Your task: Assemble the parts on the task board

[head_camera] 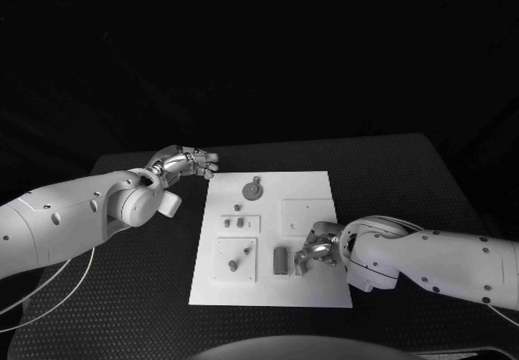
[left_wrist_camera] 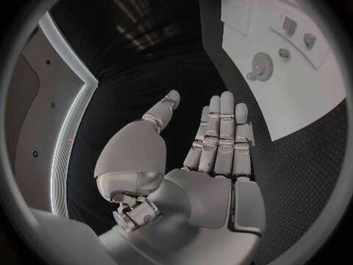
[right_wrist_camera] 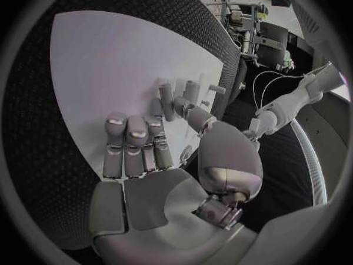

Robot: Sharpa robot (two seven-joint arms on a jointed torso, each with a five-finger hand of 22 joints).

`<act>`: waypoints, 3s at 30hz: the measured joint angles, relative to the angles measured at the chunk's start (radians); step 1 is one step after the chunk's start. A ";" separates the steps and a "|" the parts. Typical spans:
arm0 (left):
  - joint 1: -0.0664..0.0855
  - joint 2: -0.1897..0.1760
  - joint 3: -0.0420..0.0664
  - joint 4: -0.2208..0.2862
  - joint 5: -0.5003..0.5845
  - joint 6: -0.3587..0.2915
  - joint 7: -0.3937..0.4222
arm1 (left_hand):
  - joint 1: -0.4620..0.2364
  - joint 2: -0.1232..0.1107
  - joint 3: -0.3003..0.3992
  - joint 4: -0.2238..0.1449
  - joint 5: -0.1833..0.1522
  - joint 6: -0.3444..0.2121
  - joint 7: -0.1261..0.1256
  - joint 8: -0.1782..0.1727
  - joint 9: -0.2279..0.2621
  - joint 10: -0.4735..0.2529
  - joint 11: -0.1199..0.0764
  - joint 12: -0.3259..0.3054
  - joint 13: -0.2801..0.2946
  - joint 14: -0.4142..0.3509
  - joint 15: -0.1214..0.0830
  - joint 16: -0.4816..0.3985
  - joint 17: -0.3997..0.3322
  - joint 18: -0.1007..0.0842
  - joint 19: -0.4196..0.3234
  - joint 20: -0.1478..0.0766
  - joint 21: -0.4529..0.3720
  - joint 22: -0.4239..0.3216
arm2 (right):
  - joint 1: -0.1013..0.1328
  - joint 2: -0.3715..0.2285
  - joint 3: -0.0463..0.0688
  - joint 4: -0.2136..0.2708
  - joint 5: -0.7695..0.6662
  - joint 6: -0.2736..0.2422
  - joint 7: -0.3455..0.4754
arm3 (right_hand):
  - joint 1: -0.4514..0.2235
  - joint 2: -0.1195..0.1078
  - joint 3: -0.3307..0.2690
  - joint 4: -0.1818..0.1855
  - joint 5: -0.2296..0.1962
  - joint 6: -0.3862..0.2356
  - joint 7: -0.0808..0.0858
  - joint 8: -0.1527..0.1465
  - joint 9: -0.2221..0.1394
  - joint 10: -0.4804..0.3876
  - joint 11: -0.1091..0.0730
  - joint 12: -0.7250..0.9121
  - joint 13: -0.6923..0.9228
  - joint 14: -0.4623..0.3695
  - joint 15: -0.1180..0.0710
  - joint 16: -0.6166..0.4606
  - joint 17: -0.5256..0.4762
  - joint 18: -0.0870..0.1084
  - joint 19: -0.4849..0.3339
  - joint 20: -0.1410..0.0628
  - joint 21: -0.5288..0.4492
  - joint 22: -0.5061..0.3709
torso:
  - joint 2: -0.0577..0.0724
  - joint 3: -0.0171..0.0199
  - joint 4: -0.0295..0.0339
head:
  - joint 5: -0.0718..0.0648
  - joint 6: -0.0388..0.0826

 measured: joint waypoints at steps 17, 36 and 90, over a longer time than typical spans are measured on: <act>0.000 0.000 0.000 -0.001 -0.002 0.000 -0.003 | 0.000 0.000 0.000 0.000 0.000 0.000 0.000 0.000 0.000 0.000 0.000 0.000 0.000 0.000 0.000 0.000 0.001 0.000 0.000 0.000 0.000 0.000 | -0.003 -0.003 -0.001 0.017 0.005 0.013 0.002 | -0.033 0.033 0.000 0.011 -0.019 0.005 0.003 0.004 -0.004 0.000 0.000 0.000 0.005 0.000 0.000 0.000 0.002 0.000 0.001 0.001 0.006 -0.002 | 0.000 -0.0007 0.0000 | 0.003 -0.004; 0.000 0.001 0.000 -0.001 -0.006 0.000 -0.006 | 0.000 0.000 0.003 0.003 0.000 0.000 0.000 0.000 0.000 0.000 0.000 0.000 0.000 0.000 0.000 -0.004 0.002 0.000 0.000 0.000 0.000 0.001 | -0.004 -0.003 -0.002 0.018 0.010 0.013 0.008 | -0.062 0.027 0.017 0.016 -0.058 0.008 -0.001 0.004 -0.007 0.004 -0.004 0.000 0.007 0.002 0.002 0.000 0.003 0.000 -0.003 -0.002 0.010 -0.007 | 0.000 -0.0006 0.0000 | 0.009 -0.005; 0.000 0.001 0.000 -0.002 -0.011 0.000 -0.012 | 0.000 0.000 0.003 0.003 0.000 0.000 0.000 0.000 0.000 0.000 0.000 0.000 0.000 0.000 0.000 -0.008 0.005 0.000 0.000 0.000 -0.004 0.000 | -0.009 0.011 0.000 -0.009 -0.055 0.030 0.044 | 0.124 0.061 -0.061 -0.077 -0.077 0.003 0.004 0.031 0.002 0.006 -0.006 0.000 0.018 0.002 -0.002 -0.002 0.009 -0.001 -0.003 -0.016 0.026 -0.024 | 0.000 0.0009 -0.0003 | 0.009 -0.008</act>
